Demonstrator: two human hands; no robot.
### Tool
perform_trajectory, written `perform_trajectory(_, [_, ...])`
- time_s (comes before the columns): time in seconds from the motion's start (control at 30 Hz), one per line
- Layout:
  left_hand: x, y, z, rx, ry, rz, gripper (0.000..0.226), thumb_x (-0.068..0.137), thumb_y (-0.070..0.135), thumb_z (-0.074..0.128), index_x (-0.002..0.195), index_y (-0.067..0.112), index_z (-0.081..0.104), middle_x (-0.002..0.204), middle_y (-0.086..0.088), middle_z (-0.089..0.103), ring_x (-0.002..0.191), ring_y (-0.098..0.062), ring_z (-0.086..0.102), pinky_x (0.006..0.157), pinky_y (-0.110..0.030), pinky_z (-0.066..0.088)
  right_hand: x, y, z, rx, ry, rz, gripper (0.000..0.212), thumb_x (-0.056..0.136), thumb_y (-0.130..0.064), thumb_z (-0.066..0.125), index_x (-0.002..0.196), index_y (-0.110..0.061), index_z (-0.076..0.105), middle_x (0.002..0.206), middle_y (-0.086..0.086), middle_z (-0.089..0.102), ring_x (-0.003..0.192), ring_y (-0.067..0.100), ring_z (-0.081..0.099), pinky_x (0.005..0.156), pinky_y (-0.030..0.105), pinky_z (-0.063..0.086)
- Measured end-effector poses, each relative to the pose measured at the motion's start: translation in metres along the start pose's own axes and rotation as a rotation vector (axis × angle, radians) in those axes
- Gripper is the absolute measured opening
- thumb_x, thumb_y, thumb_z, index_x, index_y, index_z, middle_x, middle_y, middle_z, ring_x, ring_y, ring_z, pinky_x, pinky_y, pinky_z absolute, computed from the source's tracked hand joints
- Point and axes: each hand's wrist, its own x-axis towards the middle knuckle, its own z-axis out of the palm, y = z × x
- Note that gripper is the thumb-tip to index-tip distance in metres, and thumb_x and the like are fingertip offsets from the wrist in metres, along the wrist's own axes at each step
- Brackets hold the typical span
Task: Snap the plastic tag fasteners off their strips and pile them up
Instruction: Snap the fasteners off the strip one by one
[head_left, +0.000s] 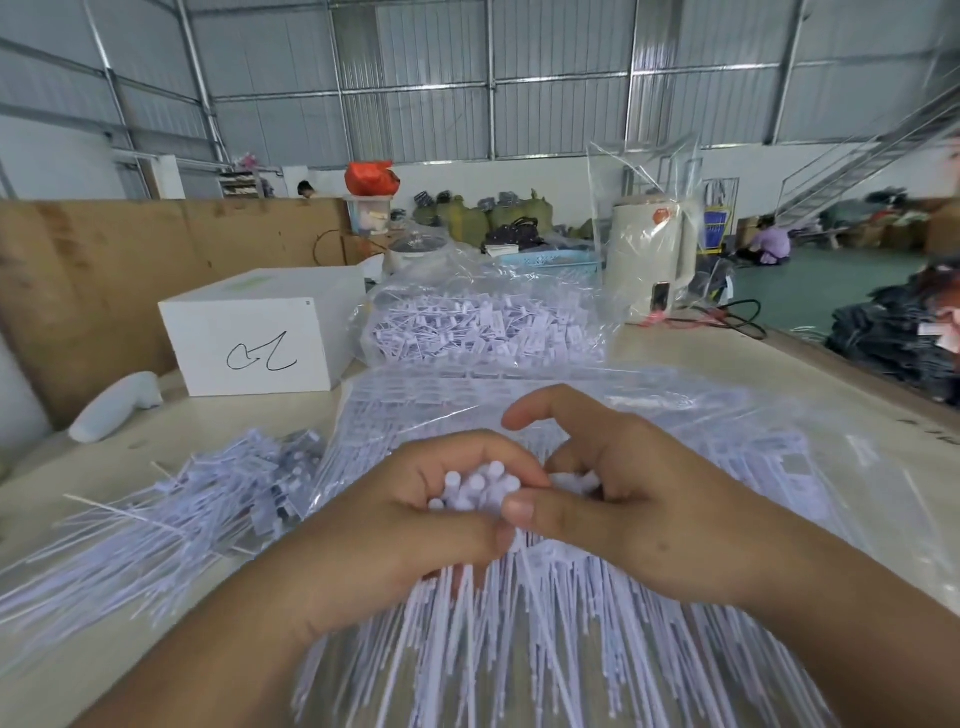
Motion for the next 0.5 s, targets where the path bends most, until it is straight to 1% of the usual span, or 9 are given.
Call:
perform_trajectory(0.03, [0.000, 0.001, -0.002, -0.001, -0.017, -0.007, 0.019, 0.068, 0.019, 0.065, 0.084, 0.027, 0.069, 0.064, 0.014, 0.057, 0.057, -0.002, 0.050, 0.055, -0.015, 0.040, 0.001, 0.001, 0.001, -0.052, -0.002, 0.008, 0.041, 0.080, -0.060, 0.061, 0.113, -0.044, 0.045, 0.064, 0.011, 0.055, 0.045, 0.005, 0.040, 0.046, 0.021, 0.031])
perform_trajectory(0.1, [0.000, 0.001, -0.004, 0.018, -0.011, -0.017, 0.017, 0.066, 0.018, 0.064, 0.081, 0.025, 0.068, 0.063, 0.013, 0.057, 0.057, -0.002, 0.050, 0.056, -0.016, 0.041, 0.002, 0.001, 0.004, -0.154, 0.010, 0.031, 0.046, 0.073, -0.074, 0.053, 0.106, -0.042, 0.047, 0.064, 0.006, 0.059, 0.048, 0.006, 0.047, 0.048, 0.028, 0.037])
perform_trajectory(0.17, [0.000, 0.000, -0.006, 0.056, 0.032, -0.009, 0.014, 0.064, 0.020, 0.065, 0.078, 0.025, 0.067, 0.062, 0.012, 0.055, 0.058, -0.006, 0.048, 0.057, -0.019, 0.039, 0.003, 0.003, 0.003, -0.180, 0.027, 0.050, 0.047, 0.073, -0.077, 0.052, 0.092, -0.035, 0.053, 0.057, -0.005, 0.053, 0.047, 0.005, 0.043, 0.050, 0.027, 0.033])
perform_trajectory(0.23, [0.000, -0.002, -0.006, 0.076, 0.082, 0.008, 0.011, 0.064, 0.024, 0.066, 0.075, 0.026, 0.065, 0.061, 0.007, 0.050, 0.058, -0.012, 0.042, 0.055, -0.026, 0.033, 0.003, 0.004, -0.001, -0.138, -0.006, 0.047, 0.045, 0.081, -0.068, 0.056, 0.077, -0.024, 0.054, 0.053, -0.010, 0.042, 0.048, 0.004, 0.036, 0.052, 0.024, 0.028])
perform_trajectory(0.3, [-0.001, -0.003, -0.006, 0.062, 0.121, 0.022, 0.010, 0.064, 0.025, 0.066, 0.074, 0.026, 0.066, 0.062, 0.002, 0.047, 0.058, -0.017, 0.038, 0.055, -0.028, 0.030, 0.004, 0.006, -0.007, -0.087, -0.055, 0.032, 0.043, 0.086, -0.056, 0.058, 0.071, -0.017, 0.052, 0.057, -0.008, 0.038, 0.053, 0.008, 0.036, 0.054, 0.026, 0.027])
perform_trajectory(0.37, [-0.001, -0.004, -0.005, 0.041, 0.109, 0.026, 0.008, 0.067, 0.025, 0.069, 0.074, 0.026, 0.065, 0.064, 0.005, 0.050, 0.058, -0.013, 0.042, 0.055, -0.025, 0.033, 0.003, 0.005, -0.009, -0.077, -0.069, 0.013, 0.042, 0.088, -0.048, 0.061, 0.071, -0.011, 0.053, 0.060, -0.006, 0.038, 0.055, 0.008, 0.037, 0.054, 0.027, 0.028])
perform_trajectory(0.43, [-0.001, -0.005, -0.002, 0.011, 0.069, 0.065, 0.013, 0.071, 0.021, 0.073, 0.074, 0.026, 0.062, 0.068, 0.014, 0.060, 0.061, -0.004, 0.051, 0.056, -0.019, 0.041, 0.004, 0.004, -0.006, -0.079, -0.044, -0.003, 0.040, 0.088, -0.044, 0.062, 0.068, -0.011, 0.051, 0.058, -0.008, 0.037, 0.054, 0.006, 0.035, 0.052, 0.025, 0.027])
perform_trajectory(0.47, [-0.001, -0.006, -0.001, -0.001, 0.073, 0.095, 0.015, 0.072, 0.017, 0.073, 0.076, 0.026, 0.061, 0.071, 0.014, 0.064, 0.064, 0.000, 0.056, 0.058, -0.014, 0.043, 0.004, 0.004, -0.004, -0.081, -0.023, -0.005, 0.039, 0.088, -0.042, 0.062, 0.066, -0.013, 0.049, 0.057, -0.009, 0.037, 0.053, 0.005, 0.034, 0.052, 0.025, 0.026])
perform_trajectory(0.5, [0.000, -0.007, 0.001, -0.007, 0.110, 0.119, 0.017, 0.073, 0.016, 0.074, 0.075, 0.025, 0.061, 0.073, 0.011, 0.067, 0.067, 0.000, 0.059, 0.060, -0.011, 0.044, 0.005, 0.004, -0.002, -0.087, 0.003, -0.005, 0.038, 0.089, -0.040, 0.063, 0.066, -0.014, 0.049, 0.056, -0.010, 0.037, 0.052, 0.005, 0.033, 0.051, 0.025, 0.026])
